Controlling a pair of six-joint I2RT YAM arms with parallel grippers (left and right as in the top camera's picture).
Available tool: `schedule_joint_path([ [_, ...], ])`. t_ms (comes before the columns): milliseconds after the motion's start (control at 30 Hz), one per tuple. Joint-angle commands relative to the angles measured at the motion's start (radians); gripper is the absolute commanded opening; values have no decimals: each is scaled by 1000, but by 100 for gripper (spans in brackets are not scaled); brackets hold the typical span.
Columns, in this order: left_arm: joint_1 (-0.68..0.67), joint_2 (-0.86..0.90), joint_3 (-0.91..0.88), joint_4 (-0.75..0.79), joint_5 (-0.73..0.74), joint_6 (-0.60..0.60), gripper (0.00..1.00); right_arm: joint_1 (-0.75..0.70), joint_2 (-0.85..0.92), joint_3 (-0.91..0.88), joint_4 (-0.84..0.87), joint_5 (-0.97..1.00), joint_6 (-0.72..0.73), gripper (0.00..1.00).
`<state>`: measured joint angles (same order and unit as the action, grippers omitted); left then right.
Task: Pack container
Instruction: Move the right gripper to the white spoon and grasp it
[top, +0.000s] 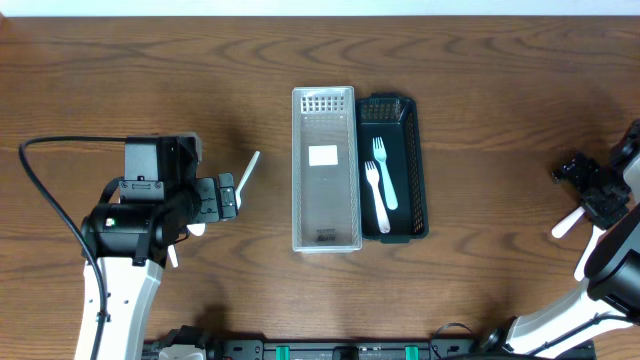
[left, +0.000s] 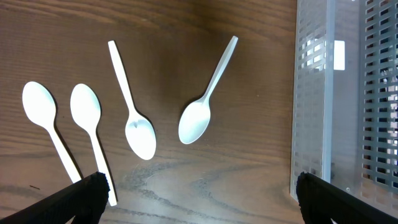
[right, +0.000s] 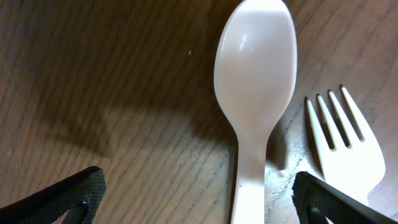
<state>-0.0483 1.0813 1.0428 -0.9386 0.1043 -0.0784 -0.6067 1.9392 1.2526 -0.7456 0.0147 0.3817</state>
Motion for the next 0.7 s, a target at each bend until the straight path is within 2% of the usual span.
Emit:
schedule_joint_path([
  [0, 4, 3, 20, -3, -11, 6, 98, -4, 12, -4, 2, 7, -16, 99],
  [500, 4, 3, 20, -8, -11, 6, 98, -3, 82, -5, -2, 6, -16, 99],
  [567, 4, 3, 20, -8, -11, 6, 98, -3, 82, -5, -6, 6, -16, 94],
  [667, 4, 3, 20, -8, -11, 6, 98, -3, 82, -5, -10, 6, -16, 77],
])
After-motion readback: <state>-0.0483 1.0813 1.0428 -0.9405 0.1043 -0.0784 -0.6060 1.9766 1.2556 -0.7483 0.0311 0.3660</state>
